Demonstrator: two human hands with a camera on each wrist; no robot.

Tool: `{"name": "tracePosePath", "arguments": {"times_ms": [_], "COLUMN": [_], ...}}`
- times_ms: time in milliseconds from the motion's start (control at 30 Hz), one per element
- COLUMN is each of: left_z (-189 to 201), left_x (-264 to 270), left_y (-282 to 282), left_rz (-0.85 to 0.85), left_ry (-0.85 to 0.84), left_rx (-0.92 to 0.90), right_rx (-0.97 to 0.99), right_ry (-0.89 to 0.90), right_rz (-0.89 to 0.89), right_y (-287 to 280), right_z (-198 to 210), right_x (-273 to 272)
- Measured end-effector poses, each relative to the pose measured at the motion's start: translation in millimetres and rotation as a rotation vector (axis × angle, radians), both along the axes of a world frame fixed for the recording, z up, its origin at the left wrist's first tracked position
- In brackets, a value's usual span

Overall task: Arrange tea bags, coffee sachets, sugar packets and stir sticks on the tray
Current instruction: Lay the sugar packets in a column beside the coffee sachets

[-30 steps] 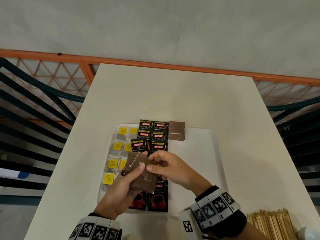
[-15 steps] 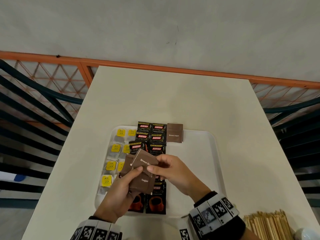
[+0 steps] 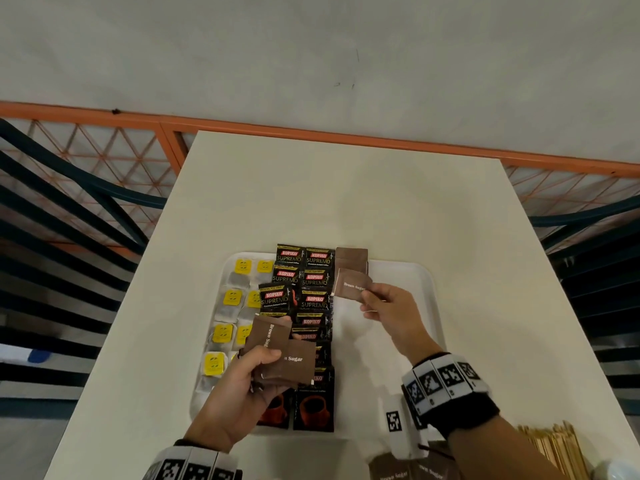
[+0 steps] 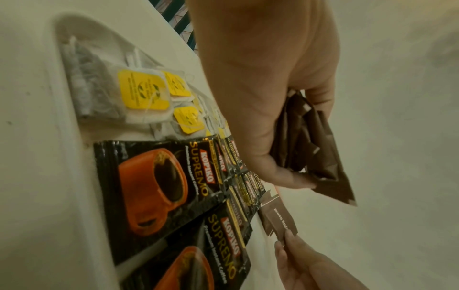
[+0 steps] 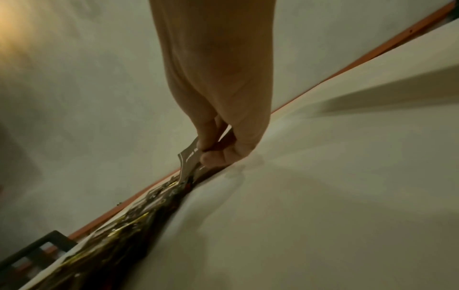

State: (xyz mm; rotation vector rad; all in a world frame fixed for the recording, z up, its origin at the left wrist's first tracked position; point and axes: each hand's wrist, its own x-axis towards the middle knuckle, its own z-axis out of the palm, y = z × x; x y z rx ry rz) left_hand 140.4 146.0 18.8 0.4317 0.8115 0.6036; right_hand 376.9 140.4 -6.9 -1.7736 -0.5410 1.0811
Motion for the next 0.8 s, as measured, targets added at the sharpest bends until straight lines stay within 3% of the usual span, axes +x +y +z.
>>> {"name": "tracePosePath", "arguments": {"times_ms": [300, 800], "left_z": [-4, -2], "left_x": [0, 2], "left_y": [1, 0], "left_rz": [-0.003, 0.024], "left_ry": [0.056, 0.102], "left_rx": [0.042, 0.044], "right_rx": [-0.101, -0.056], "right_ry": [-0.299, -0.430], "right_rz": [0.003, -0.095], "right_y": [13, 9], "right_z": [-16, -20], "right_x": [13, 3]}}
